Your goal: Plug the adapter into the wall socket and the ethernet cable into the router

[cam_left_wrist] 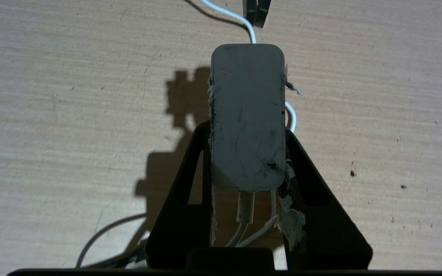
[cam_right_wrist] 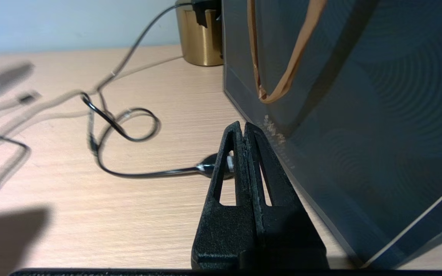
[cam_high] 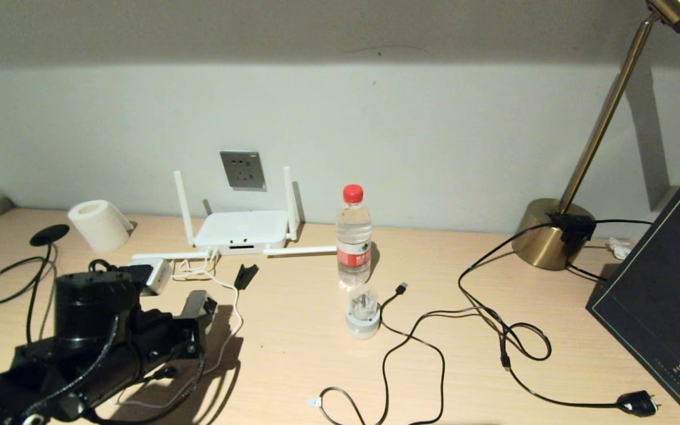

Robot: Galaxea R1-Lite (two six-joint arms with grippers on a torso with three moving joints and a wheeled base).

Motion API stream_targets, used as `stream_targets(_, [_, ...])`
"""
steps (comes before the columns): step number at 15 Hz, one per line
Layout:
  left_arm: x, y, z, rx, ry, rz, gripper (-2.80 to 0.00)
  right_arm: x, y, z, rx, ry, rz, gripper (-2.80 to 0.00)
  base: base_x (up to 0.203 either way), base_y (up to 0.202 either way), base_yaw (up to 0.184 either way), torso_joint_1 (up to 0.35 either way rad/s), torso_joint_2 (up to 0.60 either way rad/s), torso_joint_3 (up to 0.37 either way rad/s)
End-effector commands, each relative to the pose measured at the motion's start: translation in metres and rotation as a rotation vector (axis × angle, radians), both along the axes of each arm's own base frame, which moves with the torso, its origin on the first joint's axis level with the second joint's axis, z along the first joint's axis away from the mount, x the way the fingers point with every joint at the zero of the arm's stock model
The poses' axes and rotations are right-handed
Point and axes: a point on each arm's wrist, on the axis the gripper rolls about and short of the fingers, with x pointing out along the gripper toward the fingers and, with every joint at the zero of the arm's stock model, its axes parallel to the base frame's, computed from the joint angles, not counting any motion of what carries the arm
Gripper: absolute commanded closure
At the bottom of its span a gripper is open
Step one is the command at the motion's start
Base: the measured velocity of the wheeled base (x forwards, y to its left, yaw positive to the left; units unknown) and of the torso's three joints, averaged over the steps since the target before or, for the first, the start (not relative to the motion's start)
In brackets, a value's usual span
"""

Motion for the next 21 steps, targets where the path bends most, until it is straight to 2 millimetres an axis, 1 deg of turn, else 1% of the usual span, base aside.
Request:
stream_targets(1, [0.007, -0.001, -0.013, 0.005, 0.019, 0.002, 0.00, 0.000, 0.000, 0.000, 0.003, 0.001, 0.001, 0.00, 0.000, 0.000, 0.000, 0.000, 0.00, 0.000])
stream_targets(2, [0.008, -0.002, -0.019, 0.007, 0.024, 0.001, 0.00, 0.000, 0.000, 0.000, -0.011, 0.003, 0.003, 0.00, 0.000, 0.000, 0.000, 0.000, 0.00, 0.000])
stream_targets(4, [0.010, -0.002, -0.025, 0.006, 0.023, 0.001, 0.00, 0.000, 0.001, -0.001, -0.132, 0.034, 0.030, 0.00, 0.000, 0.000, 0.000, 0.000, 0.00, 0.000])
stream_targets(5, [0.010, -0.002, -0.026, 0.006, 0.024, 0.001, 0.00, 0.000, 0.002, -0.003, -0.163, 0.064, 0.097, 0.00, 0.000, 0.000, 0.000, 0.000, 0.00, 0.000])
stream_targets(6, [0.008, -0.002, -0.027, 0.007, 0.028, 0.001, 0.00, -0.001, 0.004, -0.009, -0.176, 0.137, 0.194, 0.00, 0.000, 0.000, 0.000, 0.000, 0.00, 0.000])
stream_targets(7, [0.006, -0.001, -0.029, 0.009, 0.035, 0.001, 0.00, -0.003, 0.005, -0.011, -0.189, 0.184, 0.233, 0.00, 0.000, 0.000, 0.000, 0.000, 0.00, 0.000])
stream_targets(12, [0.003, 0.000, -0.033, 0.013, 0.049, 0.000, 0.00, -0.003, 0.005, -0.010, -0.151, 0.177, 0.225, 0.00, 0.000, 0.000, 0.000, 0.000, 0.00, 0.000])
stream_targets(15, [0.003, 0.000, -0.033, 0.011, 0.047, 0.001, 0.00, -0.003, 0.005, -0.010, -0.149, 0.177, 0.225, 0.00, 0.000, 0.000, 0.000, 0.000, 0.00, 0.000])
stream_targets(19, [-0.002, 0.000, -0.037, 0.008, 0.073, -0.014, 0.00, -0.003, 0.005, -0.010, -0.149, 0.177, 0.225, 0.00, 0.000, 0.000, 0.000, 0.000, 0.00, 0.000])
stream_targets(20, [-0.002, 0.000, -0.037, 0.007, 0.070, -0.014, -2.80, -0.003, 0.005, -0.010, -0.149, 0.177, 0.225, 0.00, 0.000, 0.000, 0.000, 0.000, 0.00, 0.000])
stream_targets(21, [-0.002, 0.000, -0.035, 0.004, 0.059, -0.014, -2.80, -0.003, 0.005, -0.010, -0.151, 0.177, 0.225, 0.00, 0.000, 0.000, 0.000, 0.000, 0.00, 0.000])
